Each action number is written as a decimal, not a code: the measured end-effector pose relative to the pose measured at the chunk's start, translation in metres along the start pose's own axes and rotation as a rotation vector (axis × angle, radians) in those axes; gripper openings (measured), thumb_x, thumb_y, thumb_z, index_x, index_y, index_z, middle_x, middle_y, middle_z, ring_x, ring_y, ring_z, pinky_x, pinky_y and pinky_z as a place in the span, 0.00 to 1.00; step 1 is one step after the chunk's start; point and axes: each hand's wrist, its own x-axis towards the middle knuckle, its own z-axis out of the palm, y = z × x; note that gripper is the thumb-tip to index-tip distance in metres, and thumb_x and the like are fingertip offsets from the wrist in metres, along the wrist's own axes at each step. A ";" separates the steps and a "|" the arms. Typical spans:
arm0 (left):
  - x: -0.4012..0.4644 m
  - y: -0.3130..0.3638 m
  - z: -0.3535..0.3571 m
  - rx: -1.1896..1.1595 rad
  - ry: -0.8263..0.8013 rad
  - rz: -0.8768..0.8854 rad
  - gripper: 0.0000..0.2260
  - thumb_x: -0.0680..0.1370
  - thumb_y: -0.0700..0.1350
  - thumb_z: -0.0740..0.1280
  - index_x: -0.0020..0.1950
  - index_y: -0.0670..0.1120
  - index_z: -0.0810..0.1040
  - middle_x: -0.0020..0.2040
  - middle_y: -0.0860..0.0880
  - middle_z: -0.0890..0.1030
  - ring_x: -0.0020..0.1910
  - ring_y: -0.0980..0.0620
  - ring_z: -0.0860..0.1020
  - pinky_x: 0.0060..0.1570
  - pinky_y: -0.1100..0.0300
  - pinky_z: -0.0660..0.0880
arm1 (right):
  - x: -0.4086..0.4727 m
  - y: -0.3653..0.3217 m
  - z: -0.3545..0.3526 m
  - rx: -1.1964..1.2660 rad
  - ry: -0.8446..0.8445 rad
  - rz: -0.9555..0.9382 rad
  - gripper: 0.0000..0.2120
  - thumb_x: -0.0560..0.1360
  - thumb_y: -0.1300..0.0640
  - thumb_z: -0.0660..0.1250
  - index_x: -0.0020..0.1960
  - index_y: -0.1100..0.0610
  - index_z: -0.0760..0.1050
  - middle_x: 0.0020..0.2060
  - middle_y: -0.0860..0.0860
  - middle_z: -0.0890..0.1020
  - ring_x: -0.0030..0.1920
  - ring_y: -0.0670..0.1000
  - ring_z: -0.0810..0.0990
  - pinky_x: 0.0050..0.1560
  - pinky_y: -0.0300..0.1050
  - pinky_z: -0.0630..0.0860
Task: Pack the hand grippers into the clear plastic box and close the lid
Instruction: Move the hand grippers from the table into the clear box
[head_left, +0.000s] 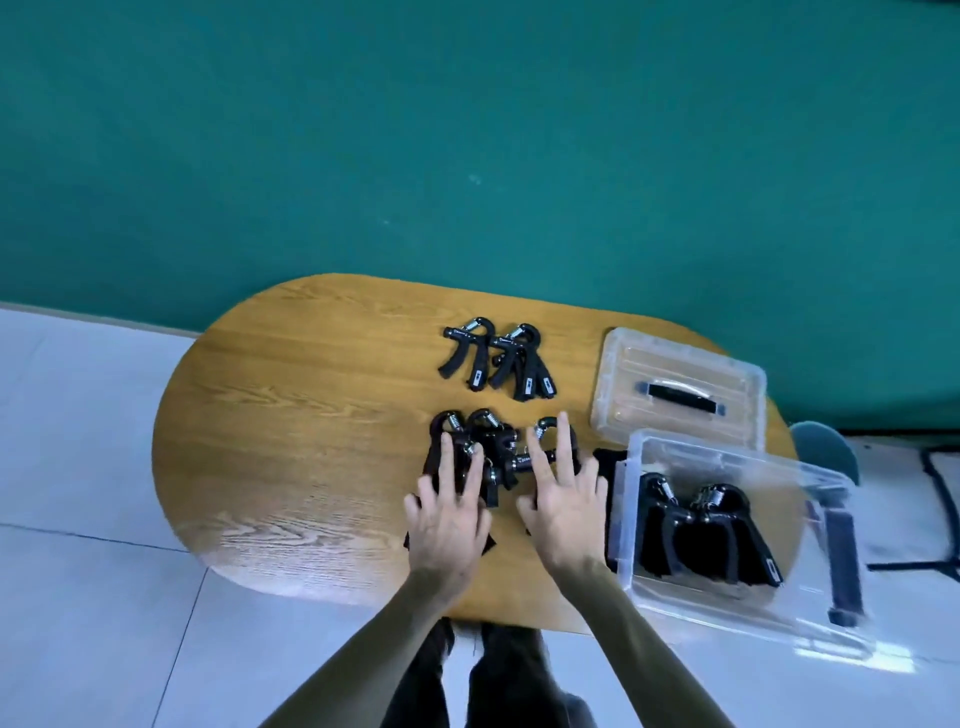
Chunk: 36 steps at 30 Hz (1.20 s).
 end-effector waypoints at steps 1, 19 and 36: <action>-0.003 0.010 -0.003 -0.004 -0.006 0.005 0.36 0.81 0.57 0.59 0.83 0.51 0.44 0.83 0.39 0.42 0.51 0.44 0.70 0.48 0.50 0.69 | -0.006 0.010 -0.002 -0.002 0.008 0.002 0.41 0.67 0.55 0.74 0.78 0.51 0.63 0.81 0.57 0.52 0.54 0.62 0.71 0.50 0.57 0.74; -0.023 0.232 -0.021 0.184 0.062 0.187 0.35 0.84 0.55 0.56 0.83 0.51 0.38 0.81 0.37 0.35 0.54 0.42 0.68 0.53 0.47 0.67 | -0.080 0.211 -0.040 0.146 0.117 0.138 0.41 0.67 0.55 0.73 0.78 0.50 0.62 0.81 0.56 0.55 0.53 0.63 0.71 0.50 0.58 0.75; 0.009 0.293 0.044 0.230 -0.063 0.212 0.31 0.83 0.53 0.55 0.83 0.51 0.46 0.82 0.38 0.44 0.60 0.41 0.68 0.54 0.46 0.67 | -0.052 0.326 -0.007 0.095 0.016 0.207 0.39 0.70 0.55 0.70 0.79 0.50 0.61 0.81 0.55 0.53 0.53 0.63 0.70 0.52 0.57 0.72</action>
